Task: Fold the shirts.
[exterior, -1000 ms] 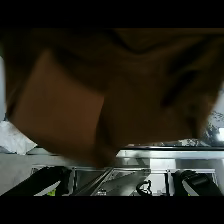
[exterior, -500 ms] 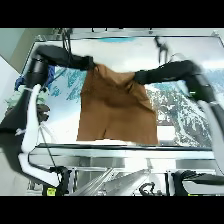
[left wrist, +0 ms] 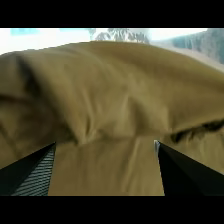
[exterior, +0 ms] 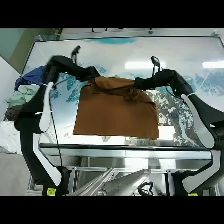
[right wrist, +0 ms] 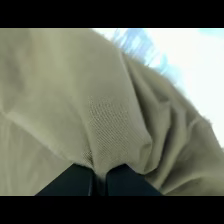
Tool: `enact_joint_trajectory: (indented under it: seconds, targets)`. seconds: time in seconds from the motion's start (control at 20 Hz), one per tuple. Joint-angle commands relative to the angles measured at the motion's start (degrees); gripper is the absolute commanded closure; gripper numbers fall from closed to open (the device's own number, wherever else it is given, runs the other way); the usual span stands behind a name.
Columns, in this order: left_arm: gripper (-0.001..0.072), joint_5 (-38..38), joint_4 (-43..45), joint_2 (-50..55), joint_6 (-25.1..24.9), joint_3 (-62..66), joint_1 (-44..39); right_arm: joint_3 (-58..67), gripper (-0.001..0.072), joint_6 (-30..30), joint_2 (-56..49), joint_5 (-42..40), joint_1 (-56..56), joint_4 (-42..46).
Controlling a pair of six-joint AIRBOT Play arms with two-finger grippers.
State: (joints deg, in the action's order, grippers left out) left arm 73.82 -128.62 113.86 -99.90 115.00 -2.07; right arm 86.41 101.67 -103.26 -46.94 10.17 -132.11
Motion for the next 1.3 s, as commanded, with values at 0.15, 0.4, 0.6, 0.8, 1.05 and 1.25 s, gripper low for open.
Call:
enact_joint_trajectory:
  seconds: [0.15,0.4,0.6,0.8,1.05,1.25]
  targets:
    - [0.0002,20.09,7.17,-19.32,5.49,-18.29,10.82,4.5,0.0686,1.95,-0.57,-3.08,-7.67,-0.39]
    - [0.0004,2.16,9.6,-41.13,5.27,-60.94,14.27,4.61,0.0686,3.58,-0.59,-6.58,-10.43,-0.39]
    - [0.0059,-9.97,-1.11,-44.11,-1.36,-81.33,14.36,4.61,0.0686,4.26,-0.59,-8.31,-10.38,-0.42]
    - [0.006,-15.96,-4.55,-40.85,-4.31,-84.59,14.36,4.61,0.0686,4.26,-0.59,-9.29,-10.38,-0.42]
    - [0.0264,-22.08,-8.0,-35.5,-5.46,-75.95,9.07,4.61,0.0686,4.26,-0.59,-9.4,-10.38,-0.42]
    - [0.0657,-24.02,-7.8,-27.26,-5.49,-66.79,1.27,4.61,0.0686,4.24,-0.57,-9.46,-10.56,-0.35]
